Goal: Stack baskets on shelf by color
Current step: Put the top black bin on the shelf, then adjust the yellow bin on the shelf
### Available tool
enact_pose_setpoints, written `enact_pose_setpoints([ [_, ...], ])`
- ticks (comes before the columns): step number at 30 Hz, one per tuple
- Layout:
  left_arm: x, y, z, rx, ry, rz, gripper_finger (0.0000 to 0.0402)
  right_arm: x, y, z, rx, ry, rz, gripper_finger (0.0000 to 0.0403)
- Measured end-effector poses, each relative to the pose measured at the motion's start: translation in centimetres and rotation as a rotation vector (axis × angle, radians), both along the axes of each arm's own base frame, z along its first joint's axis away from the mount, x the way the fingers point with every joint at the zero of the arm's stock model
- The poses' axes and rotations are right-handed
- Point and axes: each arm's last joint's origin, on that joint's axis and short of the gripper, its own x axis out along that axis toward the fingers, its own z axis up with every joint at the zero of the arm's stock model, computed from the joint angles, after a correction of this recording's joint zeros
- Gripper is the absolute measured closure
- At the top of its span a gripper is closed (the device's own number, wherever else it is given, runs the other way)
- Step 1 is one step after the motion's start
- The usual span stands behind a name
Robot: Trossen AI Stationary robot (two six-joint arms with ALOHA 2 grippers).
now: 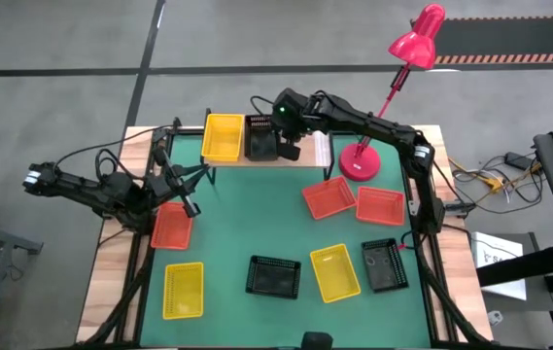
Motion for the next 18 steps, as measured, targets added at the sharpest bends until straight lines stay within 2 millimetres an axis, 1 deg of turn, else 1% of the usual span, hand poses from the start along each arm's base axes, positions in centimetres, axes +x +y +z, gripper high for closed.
enact_pose_setpoints([
  [4, 0.0, 0.0, 0.0, 0.000, 0.000, 0.000, 0.0394, 0.0, 0.6, -0.1, 0.031, 0.012, -0.004, 0.0394],
  [8, 0.0, 0.0, 0.0, 0.000, -0.001, 0.000, 0.0394, 0.2, 1.1, -0.3, 0.091, -0.011, 0.033, 0.0394],
  [12, 0.0, 0.0, 0.0, 0.000, -0.001, 0.000, 0.0394, 0.5, 1.7, -0.2, 0.086, -0.013, 0.045, 0.0394],
  [18, 0.0, 0.0, 0.0, 0.000, -0.001, 0.000, 0.0394, 0.3, 1.7, 0.1, 0.081, -0.015, 0.039, 0.0394],
])
